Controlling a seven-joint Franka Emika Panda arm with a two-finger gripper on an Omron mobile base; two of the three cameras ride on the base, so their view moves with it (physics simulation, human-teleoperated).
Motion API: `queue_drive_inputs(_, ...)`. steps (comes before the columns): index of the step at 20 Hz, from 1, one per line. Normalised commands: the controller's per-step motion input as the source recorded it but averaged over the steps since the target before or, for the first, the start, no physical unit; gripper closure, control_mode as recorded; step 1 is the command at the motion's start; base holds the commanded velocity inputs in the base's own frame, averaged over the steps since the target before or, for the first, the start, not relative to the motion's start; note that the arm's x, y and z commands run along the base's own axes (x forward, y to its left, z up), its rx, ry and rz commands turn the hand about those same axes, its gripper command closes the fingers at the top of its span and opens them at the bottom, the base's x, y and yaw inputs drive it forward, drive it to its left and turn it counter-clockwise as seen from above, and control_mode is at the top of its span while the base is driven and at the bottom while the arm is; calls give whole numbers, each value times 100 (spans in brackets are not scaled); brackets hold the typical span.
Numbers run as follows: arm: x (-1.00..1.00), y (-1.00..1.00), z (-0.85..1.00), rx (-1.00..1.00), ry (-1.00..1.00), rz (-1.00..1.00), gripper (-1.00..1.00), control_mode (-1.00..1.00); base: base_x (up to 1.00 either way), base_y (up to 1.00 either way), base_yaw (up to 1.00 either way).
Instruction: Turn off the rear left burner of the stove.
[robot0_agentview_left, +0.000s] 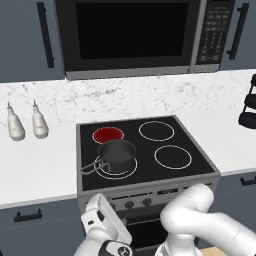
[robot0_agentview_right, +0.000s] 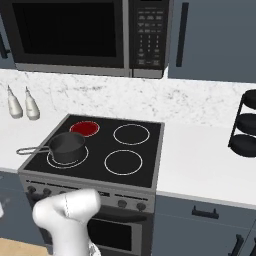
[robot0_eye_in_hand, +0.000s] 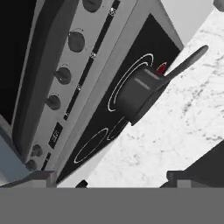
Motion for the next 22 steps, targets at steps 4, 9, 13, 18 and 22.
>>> queue_drive_inputs(4, 5, -2, -53, -18, 0, 18, -100, -100, 0, 0, 0)
queue_drive_inputs(9, 30, 0, -46, -8, 0, 8, -100, -100, 0, 0, 0)
queue_drive_inputs(13, 21, 0, -56, 0, -2, 7, -100, -100, 0, 0, 0)
queue_drive_inputs(18, 28, 0, -47, 1, -6, 1, -100, -100, 0, 0, 0)
queue_drive_inputs(22, 29, 0, -34, 6, -7, 0, -100, -100, 0, 0, 0)
